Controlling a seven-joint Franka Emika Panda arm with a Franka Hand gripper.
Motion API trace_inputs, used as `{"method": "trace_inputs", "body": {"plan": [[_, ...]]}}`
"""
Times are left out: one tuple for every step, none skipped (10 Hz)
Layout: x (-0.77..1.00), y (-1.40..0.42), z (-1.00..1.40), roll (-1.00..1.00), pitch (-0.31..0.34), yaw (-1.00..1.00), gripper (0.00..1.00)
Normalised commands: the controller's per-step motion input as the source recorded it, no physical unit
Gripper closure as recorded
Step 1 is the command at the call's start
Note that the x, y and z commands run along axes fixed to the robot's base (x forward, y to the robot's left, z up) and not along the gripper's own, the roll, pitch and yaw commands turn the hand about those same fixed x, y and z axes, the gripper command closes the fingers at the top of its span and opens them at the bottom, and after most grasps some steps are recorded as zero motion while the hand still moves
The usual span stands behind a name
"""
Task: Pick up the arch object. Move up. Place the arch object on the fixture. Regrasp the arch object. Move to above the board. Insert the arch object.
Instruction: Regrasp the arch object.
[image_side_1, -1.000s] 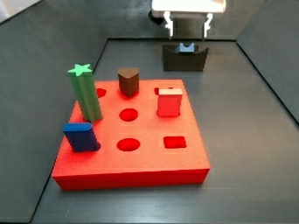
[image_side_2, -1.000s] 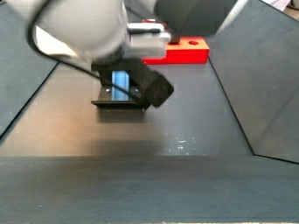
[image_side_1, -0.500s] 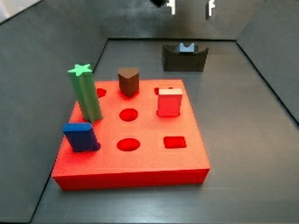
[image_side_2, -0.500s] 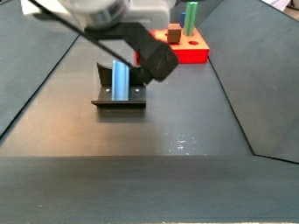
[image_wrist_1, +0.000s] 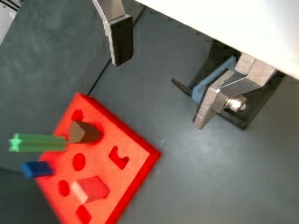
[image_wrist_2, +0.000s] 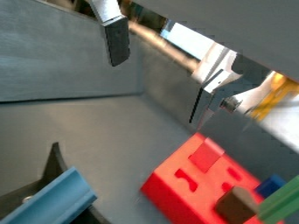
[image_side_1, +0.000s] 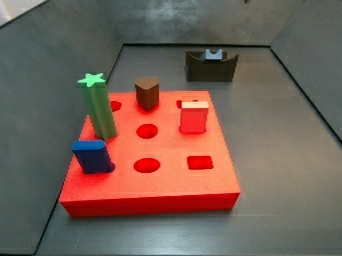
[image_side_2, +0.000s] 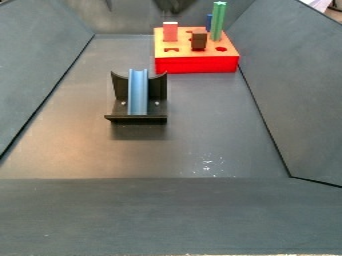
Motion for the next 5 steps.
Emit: {"method": "trace_inputs", "body": {"plan": [[-0.03,-0.08,0.03,1.00,0.028,0.02,0.00],[-0.02,-0.03,0.04,1.00,0.030,0.02,0.00],[-0.02,-0.03,0.03,1.00,0.026,0.02,0.00],[-0.03,-0.03,0.02,1.00,0.022,0.02,0.00],[-0.04,-0.03,0.02,1.00,0.015,0.02,0.00]]}}
